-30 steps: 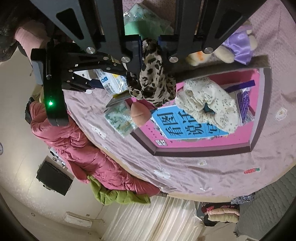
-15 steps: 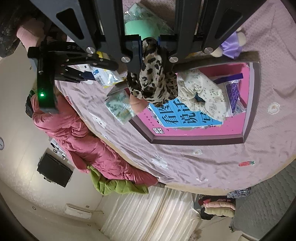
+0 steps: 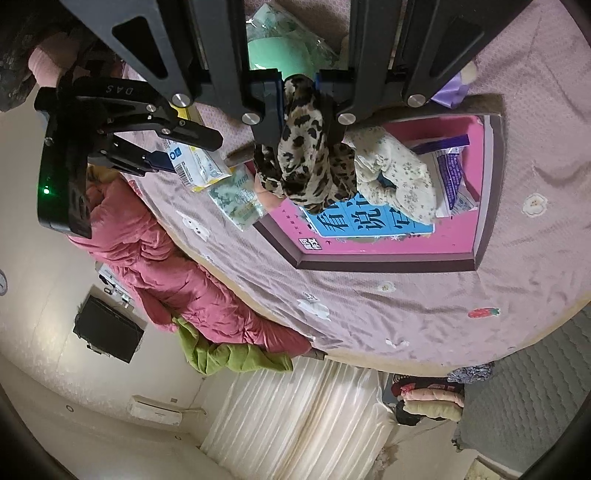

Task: Organize soft objects
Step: 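Carry the leopard scrunchie over the tray with the left gripper while the right gripper carries the packet there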

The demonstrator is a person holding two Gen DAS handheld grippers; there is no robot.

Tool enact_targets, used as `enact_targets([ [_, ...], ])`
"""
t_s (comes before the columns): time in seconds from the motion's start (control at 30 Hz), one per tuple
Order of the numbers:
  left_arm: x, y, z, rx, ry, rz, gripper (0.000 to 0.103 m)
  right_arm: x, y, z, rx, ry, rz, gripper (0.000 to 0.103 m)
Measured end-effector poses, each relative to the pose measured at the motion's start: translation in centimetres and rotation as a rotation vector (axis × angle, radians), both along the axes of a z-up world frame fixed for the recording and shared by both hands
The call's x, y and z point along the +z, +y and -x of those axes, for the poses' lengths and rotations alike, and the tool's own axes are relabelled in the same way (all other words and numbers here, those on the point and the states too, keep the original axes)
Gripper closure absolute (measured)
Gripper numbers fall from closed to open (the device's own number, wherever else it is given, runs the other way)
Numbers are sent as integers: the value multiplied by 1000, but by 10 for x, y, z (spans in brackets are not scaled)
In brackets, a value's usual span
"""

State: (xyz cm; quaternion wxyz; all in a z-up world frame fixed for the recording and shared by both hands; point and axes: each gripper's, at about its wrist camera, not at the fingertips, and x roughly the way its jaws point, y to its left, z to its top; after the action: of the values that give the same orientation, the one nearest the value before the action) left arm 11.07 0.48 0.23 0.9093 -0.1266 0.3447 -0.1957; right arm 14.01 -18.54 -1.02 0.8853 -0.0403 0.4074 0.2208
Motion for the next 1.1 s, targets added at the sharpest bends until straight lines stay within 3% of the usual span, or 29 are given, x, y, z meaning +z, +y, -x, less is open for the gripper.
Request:
enact_targets([
  [0.6, 11, 17, -3, 53, -27, 24, 93, 13, 19, -11, 18, -57, -40, 42],
  [1.1, 23, 66, -10, 217, -71, 22, 93, 26, 26, -28, -6, -129, -69, 42],
])
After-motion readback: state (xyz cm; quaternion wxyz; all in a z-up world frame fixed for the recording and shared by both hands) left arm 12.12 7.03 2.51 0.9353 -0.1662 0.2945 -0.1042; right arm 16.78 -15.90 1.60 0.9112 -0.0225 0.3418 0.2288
